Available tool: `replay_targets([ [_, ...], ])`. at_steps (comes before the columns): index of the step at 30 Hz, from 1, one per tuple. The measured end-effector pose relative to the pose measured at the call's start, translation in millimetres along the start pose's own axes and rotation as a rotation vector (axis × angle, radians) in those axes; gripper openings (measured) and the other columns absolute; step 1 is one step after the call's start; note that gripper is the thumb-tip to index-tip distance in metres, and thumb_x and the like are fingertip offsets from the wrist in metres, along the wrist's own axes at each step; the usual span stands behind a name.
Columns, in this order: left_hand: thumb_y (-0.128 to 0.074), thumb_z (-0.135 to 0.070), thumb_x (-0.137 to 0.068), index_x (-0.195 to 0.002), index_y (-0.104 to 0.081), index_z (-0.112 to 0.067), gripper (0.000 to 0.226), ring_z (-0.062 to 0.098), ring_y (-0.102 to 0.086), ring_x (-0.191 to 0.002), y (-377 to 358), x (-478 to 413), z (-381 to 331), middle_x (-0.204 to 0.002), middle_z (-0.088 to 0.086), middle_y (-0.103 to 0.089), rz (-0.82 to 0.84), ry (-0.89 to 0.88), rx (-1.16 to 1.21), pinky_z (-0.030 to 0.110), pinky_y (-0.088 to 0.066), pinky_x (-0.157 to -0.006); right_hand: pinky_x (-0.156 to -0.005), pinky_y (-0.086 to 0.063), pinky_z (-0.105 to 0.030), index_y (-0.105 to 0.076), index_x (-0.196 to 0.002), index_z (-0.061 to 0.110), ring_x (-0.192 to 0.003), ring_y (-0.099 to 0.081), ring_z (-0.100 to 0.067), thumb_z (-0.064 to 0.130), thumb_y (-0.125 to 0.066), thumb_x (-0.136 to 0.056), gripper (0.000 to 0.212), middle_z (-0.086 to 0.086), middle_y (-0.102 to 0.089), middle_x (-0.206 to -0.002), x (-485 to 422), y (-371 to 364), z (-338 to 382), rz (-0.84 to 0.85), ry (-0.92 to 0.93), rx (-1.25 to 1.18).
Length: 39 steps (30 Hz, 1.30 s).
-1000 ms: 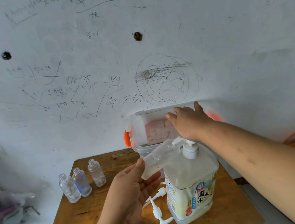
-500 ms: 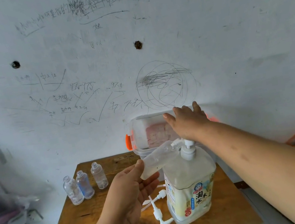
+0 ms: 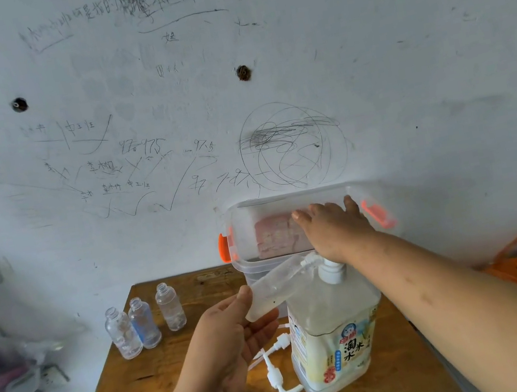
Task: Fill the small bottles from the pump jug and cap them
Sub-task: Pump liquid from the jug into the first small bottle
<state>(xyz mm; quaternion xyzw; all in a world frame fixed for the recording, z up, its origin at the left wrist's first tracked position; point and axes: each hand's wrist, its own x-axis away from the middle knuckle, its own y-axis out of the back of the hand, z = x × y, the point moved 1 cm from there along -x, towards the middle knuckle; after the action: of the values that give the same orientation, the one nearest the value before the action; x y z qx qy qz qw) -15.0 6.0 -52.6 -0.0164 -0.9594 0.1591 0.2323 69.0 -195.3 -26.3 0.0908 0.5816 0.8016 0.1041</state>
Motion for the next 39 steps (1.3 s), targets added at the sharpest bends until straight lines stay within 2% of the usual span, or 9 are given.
replay_targets([
  [2,-0.058,-0.02,-0.096,-0.102,-0.06,-0.002,0.019,0.038,-0.071,-0.092,0,3,0,-0.092,0.022,-0.073,0.002,0.008,0.0,0.043,-0.059,-0.076,-0.113,-0.01,-0.061,-0.01,-0.147,0.035,-0.141,-0.011,-0.046,0.032,-0.019,-0.092,0.055,-0.012,-0.024,-0.152,1,-4,1,0.006,0.01,0.049],
  [6,-0.057,-0.019,-0.096,-0.102,-0.059,-0.003,0.018,0.038,-0.07,-0.093,-1,9,-2,-0.1,0.023,-0.07,0.0,-0.002,0.007,0.044,-0.059,-0.078,-0.112,-0.009,-0.062,-0.028,-0.144,0.027,-0.142,-0.011,-0.042,0.051,-0.013,-0.096,0.056,-0.012,-0.029,-0.15,10,8,5,-0.02,0.062,0.113],
  [8,-0.057,-0.019,-0.096,-0.102,-0.059,-0.003,0.017,0.037,-0.07,-0.092,-1,11,-3,-0.101,0.023,-0.07,0.008,-0.018,0.016,0.044,-0.058,-0.078,-0.116,-0.006,-0.055,-0.023,-0.149,0.024,-0.145,0.003,-0.038,0.059,-0.012,-0.095,0.065,-0.011,-0.021,-0.155,16,19,10,-0.019,0.005,0.073],
  [10,-0.057,-0.019,-0.096,-0.102,-0.059,-0.003,0.017,0.036,-0.071,-0.091,-2,11,-4,-0.1,0.023,-0.071,0.012,-0.031,0.022,0.044,-0.058,-0.078,-0.117,-0.006,-0.05,-0.023,-0.149,0.019,-0.146,0.008,-0.034,0.063,-0.013,-0.094,0.071,-0.009,-0.018,-0.156,19,28,14,-0.047,-0.005,0.022],
  [17,-0.057,-0.021,-0.095,-0.104,-0.06,-0.003,0.02,0.034,-0.072,-0.088,-1,6,-4,-0.097,0.022,-0.072,0.022,-0.036,0.024,0.041,-0.059,-0.072,-0.118,0.005,-0.053,-0.009,-0.152,0.024,-0.144,0.022,-0.032,0.064,-0.008,-0.094,0.071,-0.006,0.004,-0.161,22,26,15,-0.033,-0.019,0.057],
  [23,-0.057,-0.021,-0.095,-0.103,-0.061,-0.002,0.02,0.033,-0.073,-0.085,1,0,0,-0.083,0.018,-0.076,0.035,-0.029,0.024,0.042,-0.059,-0.074,-0.117,0.005,-0.053,-0.008,-0.152,0.025,-0.144,0.023,-0.032,0.057,-0.01,-0.097,0.064,-0.005,0.005,-0.161,21,18,11,-0.015,-0.035,0.04],
  [28,-0.056,-0.02,-0.096,-0.099,-0.06,-0.001,0.02,0.037,-0.07,-0.089,0,5,0,-0.076,0.018,-0.075,0.029,-0.005,0.013,0.044,-0.058,-0.078,-0.117,0.005,-0.053,-0.01,-0.152,0.024,-0.144,0.022,-0.031,0.058,-0.01,-0.097,0.065,-0.005,0.004,-0.161,23,11,10,0.001,-0.053,0.015],
  [34,-0.058,-0.019,-0.095,-0.102,-0.059,-0.002,0.019,0.036,-0.072,-0.089,0,10,-6,-0.093,0.023,-0.073,0.008,-0.035,0.007,0.044,-0.058,-0.077,-0.117,0.002,-0.053,-0.011,-0.152,0.021,-0.145,0.019,-0.032,0.064,-0.01,-0.094,0.072,-0.006,0.0,-0.161,24,26,15,-0.022,-0.033,0.018],
  [39,-0.057,-0.02,-0.096,-0.102,-0.059,-0.004,0.018,0.036,-0.071,-0.09,0,9,-9,-0.098,0.022,-0.071,0.021,-0.043,0.015,0.042,-0.058,-0.075,-0.118,0.001,-0.053,-0.013,-0.152,0.022,-0.145,0.018,-0.033,0.064,-0.01,-0.094,0.072,-0.006,-0.002,-0.161,20,27,16,-0.027,-0.027,0.041],
])
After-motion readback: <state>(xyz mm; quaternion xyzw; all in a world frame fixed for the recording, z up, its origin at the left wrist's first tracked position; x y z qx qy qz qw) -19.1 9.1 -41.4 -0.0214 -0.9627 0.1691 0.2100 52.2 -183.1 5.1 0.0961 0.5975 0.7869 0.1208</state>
